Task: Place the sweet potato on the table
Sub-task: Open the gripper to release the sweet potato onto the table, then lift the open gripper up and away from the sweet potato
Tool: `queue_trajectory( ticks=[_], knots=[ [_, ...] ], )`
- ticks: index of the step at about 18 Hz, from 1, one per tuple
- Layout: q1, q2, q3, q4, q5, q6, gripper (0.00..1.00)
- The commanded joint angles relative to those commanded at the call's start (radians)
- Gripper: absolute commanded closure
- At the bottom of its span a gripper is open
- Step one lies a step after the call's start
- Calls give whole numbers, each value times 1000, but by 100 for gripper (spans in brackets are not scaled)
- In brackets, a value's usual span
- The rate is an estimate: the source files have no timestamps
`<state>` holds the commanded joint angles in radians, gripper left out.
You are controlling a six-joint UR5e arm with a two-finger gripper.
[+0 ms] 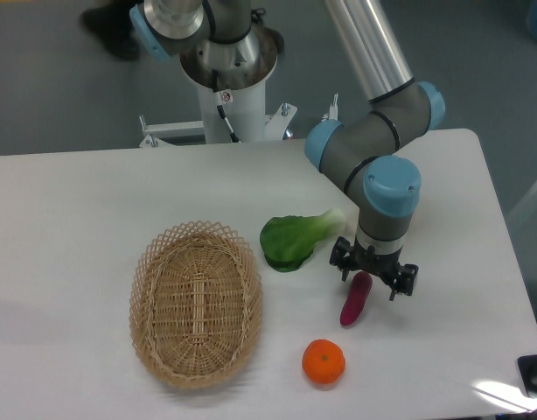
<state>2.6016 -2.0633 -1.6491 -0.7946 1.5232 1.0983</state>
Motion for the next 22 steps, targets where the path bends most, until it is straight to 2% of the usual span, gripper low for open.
queue_trajectory(
  ticks=[4,8,10,14,16,17,22],
  knots=[
    [0,28,67,-5,21,5,0],
    [37,109,75,-21,43,34,0],
    [66,147,87,-81,44,128,0],
    [133,193,141,-274,44,323,0],
    [170,209,170,-349,43,394,0],
    [185,212,178,-368,43,429,0],
    [232,216,181,-376,37,512,0]
  ],
)
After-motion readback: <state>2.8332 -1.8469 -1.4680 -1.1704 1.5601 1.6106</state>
